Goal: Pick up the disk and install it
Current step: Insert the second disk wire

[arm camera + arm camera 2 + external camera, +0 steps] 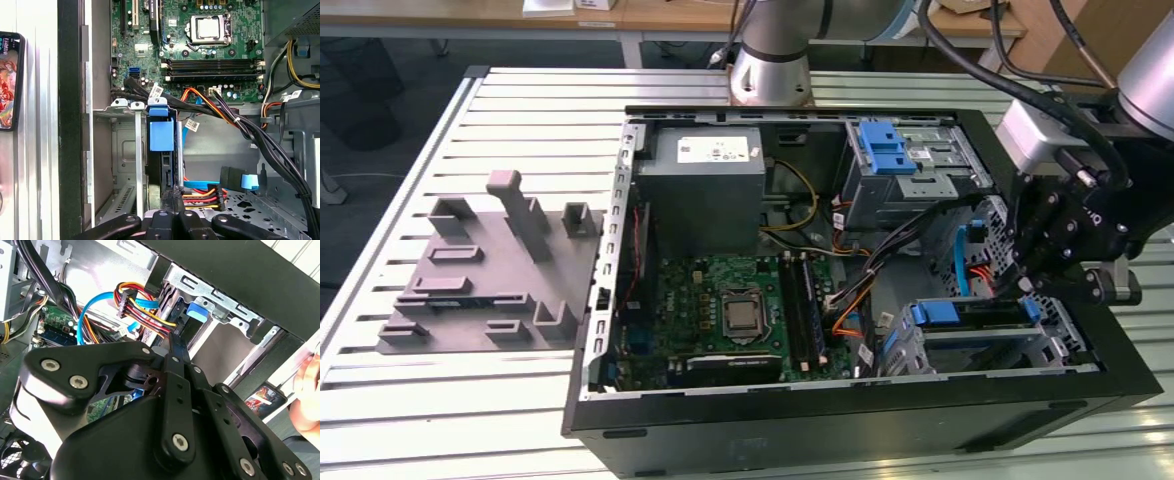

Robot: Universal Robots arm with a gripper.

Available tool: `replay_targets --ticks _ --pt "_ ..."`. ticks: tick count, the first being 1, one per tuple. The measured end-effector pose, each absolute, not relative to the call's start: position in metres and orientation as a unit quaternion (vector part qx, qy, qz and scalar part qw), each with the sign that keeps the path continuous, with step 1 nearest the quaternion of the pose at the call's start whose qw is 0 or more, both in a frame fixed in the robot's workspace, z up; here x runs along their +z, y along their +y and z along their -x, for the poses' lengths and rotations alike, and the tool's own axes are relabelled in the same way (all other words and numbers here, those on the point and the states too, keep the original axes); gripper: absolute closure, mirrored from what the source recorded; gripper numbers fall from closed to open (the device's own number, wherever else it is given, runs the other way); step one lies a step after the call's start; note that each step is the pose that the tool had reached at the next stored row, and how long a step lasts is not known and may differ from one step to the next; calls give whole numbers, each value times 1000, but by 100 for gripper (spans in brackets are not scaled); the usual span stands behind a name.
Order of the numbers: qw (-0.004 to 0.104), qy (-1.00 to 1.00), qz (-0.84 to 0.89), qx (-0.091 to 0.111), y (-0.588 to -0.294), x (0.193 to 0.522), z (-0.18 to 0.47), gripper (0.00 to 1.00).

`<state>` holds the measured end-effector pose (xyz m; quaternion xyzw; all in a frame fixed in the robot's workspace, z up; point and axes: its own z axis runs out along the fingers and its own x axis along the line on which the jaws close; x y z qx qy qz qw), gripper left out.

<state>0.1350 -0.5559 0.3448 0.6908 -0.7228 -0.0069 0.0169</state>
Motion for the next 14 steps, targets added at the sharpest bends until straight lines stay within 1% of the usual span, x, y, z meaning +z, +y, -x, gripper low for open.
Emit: replay_targets --ticks 4,9,14 --pt "15 -723 -691 -5 -556 345 -132 89" --pt "4 -723 -691 5 -556 345 -125 89" --pt "3 -723 -691 6 -556 348 -124 89"
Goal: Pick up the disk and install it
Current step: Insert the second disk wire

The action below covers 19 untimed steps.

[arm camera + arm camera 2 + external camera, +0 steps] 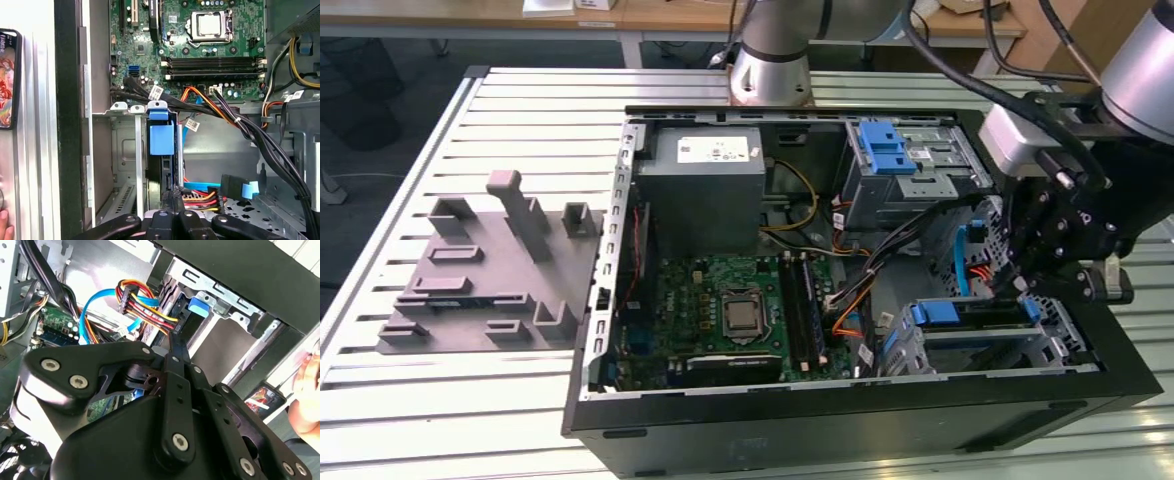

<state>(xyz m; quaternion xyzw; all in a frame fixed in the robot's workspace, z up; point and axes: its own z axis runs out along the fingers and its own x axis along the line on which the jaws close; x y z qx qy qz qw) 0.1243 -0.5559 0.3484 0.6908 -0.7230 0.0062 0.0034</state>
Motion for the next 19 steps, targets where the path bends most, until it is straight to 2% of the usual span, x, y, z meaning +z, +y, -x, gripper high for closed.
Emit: replay_targets --ticks 19 --pt "2 -723 -691 8 -556 368 -97 89"
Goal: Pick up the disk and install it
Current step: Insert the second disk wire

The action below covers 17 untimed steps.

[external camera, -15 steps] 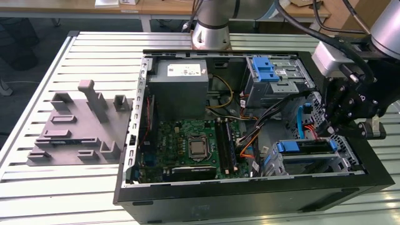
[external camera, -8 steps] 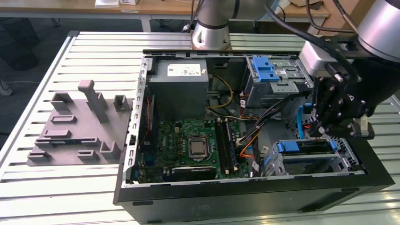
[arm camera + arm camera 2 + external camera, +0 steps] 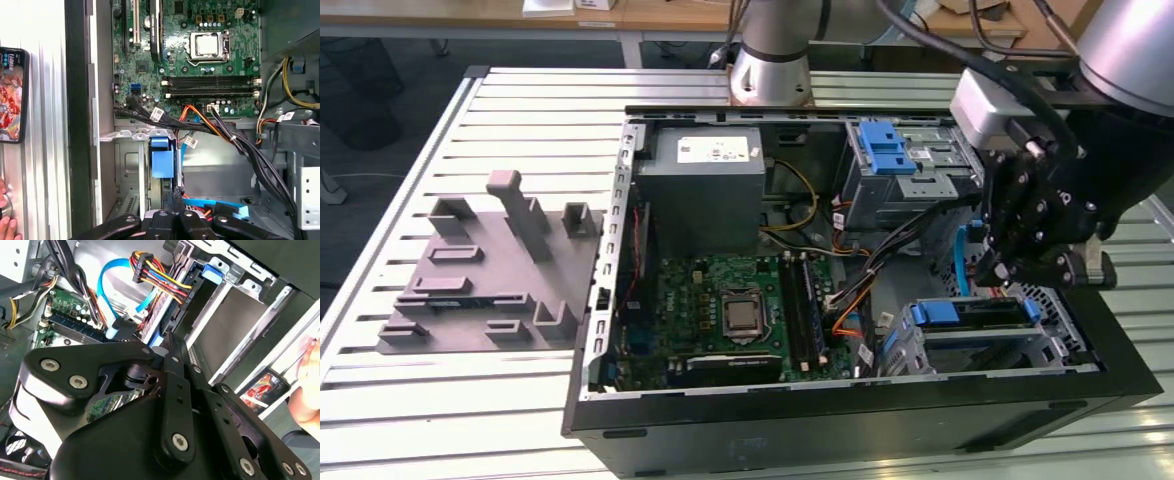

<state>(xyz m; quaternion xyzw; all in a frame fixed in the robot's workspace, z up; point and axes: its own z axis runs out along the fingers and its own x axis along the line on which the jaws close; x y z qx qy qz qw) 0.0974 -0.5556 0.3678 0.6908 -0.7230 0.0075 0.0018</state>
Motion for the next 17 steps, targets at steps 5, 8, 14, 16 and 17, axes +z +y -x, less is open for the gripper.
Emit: replay_targets --ticks 5,8,14,16,17 --pt "2 -723 -691 8 -552 379 -96 89" --pt "2 -723 -691 7 -549 385 -95 89" --pt "2 -723 -691 8 -535 393 -94 89" --pt "2 -723 -691 8 -528 393 -94 89" --pt "2 -723 -691 8 -527 393 -94 89"
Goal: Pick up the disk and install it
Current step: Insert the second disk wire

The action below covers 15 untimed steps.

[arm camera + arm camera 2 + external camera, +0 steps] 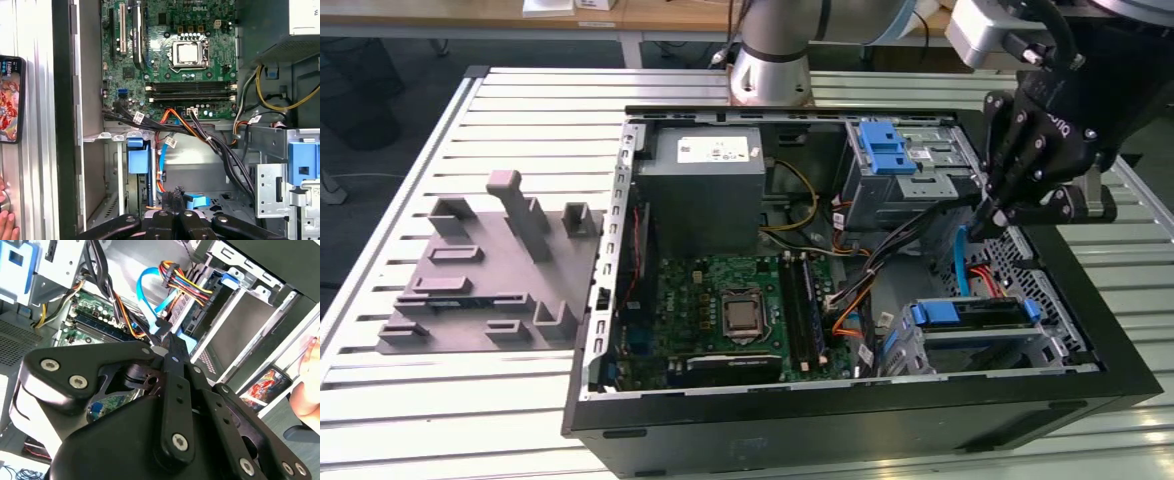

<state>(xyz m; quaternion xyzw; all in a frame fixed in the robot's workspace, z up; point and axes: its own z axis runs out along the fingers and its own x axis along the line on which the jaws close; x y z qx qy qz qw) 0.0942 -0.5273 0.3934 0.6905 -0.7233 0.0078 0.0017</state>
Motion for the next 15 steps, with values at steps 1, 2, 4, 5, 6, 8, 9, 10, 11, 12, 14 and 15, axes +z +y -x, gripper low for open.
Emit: replay_targets --ticks 1,2,4,5,6,8,9,10,11,12,14,15 --pt "2 -723 -690 8 -527 393 -94 89" --pt "2 -723 -690 8 -526 393 -94 89" --pt "2 -724 -690 8 -525 393 -94 89" --pt "2 -725 -689 8 -523 393 -94 89" --pt "2 -726 -688 8 -522 393 -93 89" --pt "2 -727 -686 8 -520 393 -93 83" --pt "2 -728 -685 8 -519 393 -93 83" --pt "2 -729 -685 8 -518 393 -93 76" --pt "3 -730 -684 9 -517 393 -93 76" --pt "3 -730 -683 9 -515 393 -93 76" --pt "4 -731 -682 10 -514 392 -93 76" --pt "5 -732 -681 11 -513 392 -93 76"
